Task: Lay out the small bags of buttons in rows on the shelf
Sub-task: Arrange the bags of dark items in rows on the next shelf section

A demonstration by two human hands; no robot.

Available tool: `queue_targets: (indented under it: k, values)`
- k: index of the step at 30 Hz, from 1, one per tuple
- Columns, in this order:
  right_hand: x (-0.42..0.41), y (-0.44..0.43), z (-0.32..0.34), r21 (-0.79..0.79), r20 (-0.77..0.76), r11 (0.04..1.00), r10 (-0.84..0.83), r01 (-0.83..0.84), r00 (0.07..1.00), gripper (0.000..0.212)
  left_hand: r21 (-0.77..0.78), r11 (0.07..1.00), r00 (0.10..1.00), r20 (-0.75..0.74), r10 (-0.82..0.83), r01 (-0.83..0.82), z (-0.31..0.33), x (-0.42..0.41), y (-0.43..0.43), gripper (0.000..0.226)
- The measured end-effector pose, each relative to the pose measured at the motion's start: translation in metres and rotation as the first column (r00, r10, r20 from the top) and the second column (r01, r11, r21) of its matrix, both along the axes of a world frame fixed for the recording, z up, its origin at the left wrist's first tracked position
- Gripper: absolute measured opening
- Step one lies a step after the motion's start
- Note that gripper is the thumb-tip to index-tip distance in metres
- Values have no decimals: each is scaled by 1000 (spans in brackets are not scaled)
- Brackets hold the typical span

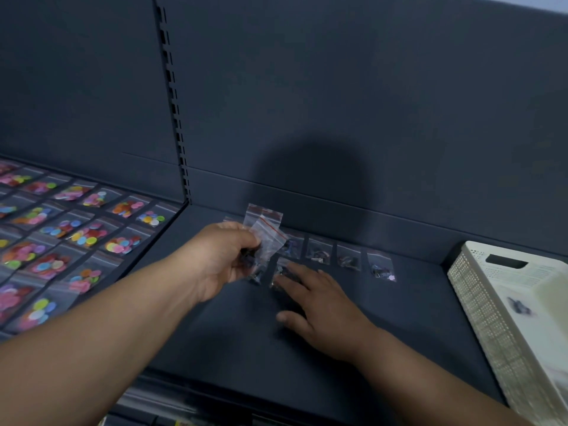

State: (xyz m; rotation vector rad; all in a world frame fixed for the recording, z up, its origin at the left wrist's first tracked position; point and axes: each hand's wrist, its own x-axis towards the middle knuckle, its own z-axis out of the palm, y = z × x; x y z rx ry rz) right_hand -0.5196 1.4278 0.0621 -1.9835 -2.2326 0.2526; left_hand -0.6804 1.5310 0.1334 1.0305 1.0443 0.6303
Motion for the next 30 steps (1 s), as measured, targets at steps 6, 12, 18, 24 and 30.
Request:
queue_targets:
  k: [6,12,18,24,30]
  values:
    - [-6,8,32,-127,-889,881,-305,455,342,16,4,995,995,0,-100,100,0,17,-14,20]
    - [1,9,51,-267,-957,847,-288,459,-25,15,112,960,961,-134,-242,258,-4,38,-30,15]
    - [33,-7,35,-350,-891,740,-452,575,38,20,153,972,969,-197,-147,178,-10,34,-24,17]
    - [41,-14,9,-84,-438,768,-601,635,669,21,129,988,986,-151,-70,90,-8,32,-17,20]
    - [38,-27,-4,187,-158,939,-261,289,952,18,91,995,994,-99,-39,48,-5,35,-19,19]
